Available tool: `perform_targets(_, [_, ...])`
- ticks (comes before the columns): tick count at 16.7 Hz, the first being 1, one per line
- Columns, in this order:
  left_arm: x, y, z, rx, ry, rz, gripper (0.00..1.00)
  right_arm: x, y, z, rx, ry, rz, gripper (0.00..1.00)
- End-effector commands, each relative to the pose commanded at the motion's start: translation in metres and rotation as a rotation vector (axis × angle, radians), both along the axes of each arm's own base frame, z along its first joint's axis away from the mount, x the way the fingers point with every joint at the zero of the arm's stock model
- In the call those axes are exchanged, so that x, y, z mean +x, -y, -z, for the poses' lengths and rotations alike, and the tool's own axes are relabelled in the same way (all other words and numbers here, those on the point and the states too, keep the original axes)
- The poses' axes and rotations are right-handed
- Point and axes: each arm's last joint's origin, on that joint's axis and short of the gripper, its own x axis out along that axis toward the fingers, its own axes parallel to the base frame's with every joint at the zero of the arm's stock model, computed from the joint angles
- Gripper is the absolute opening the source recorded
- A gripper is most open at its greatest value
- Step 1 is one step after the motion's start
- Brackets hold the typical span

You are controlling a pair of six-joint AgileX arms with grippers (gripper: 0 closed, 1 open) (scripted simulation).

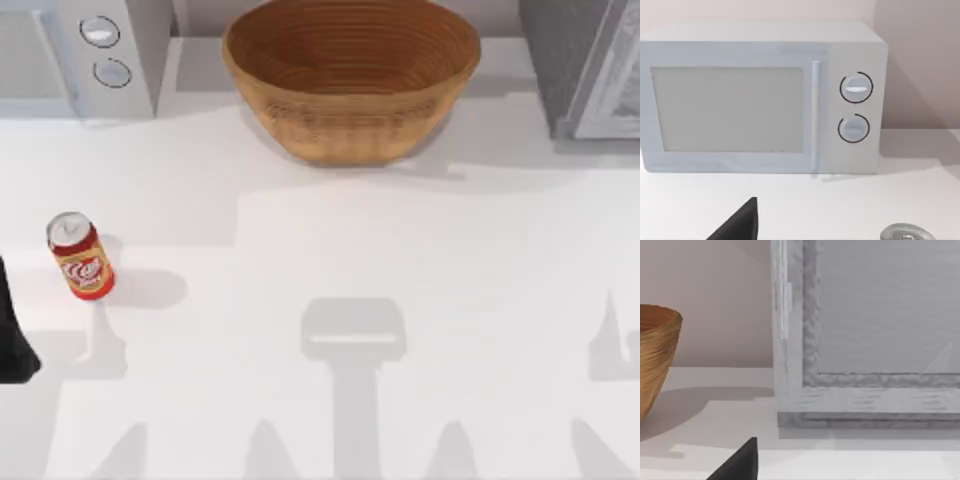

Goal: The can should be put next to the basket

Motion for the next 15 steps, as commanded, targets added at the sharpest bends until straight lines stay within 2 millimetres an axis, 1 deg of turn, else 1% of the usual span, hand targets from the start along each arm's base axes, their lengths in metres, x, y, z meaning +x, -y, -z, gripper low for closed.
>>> perform_targets(4, [0.000, 0.000, -0.004, 0.008, -0.029, 0.003, 1.00, 0.000, 0.000, 0.000, 0.000, 0.000, 0.000, 1.00])
perform_targets(6, [0.002, 0.001, -0.013, 0.032, -0.095, 0.012, 1.00, 0.000, 0.000, 0.000, 0.000, 0.000, 0.000, 1.00])
perform_targets(8, [0.005, 0.002, -0.031, 0.073, -0.188, 0.029, 1.00, 0.000, 0.000, 0.000, 0.000, 0.000, 0.000, 1.00])
perform_targets(10, [0.015, 0.003, -0.055, 0.124, -0.291, 0.057, 1.00, 0.000, 0.000, 0.000, 0.000, 0.000, 0.000, 1.00])
perform_targets(12, [0.032, 0.006, -0.077, 0.179, -0.401, 0.093, 1.00, 0.000, 0.000, 0.000, 0.000, 0.000, 0.000, 1.00])
perform_targets(15, [0.057, 0.010, -0.094, 0.261, -0.555, 0.155, 1.00, 0.000, 0.000, 0.000, 0.000, 0.000, 0.000, 1.00])
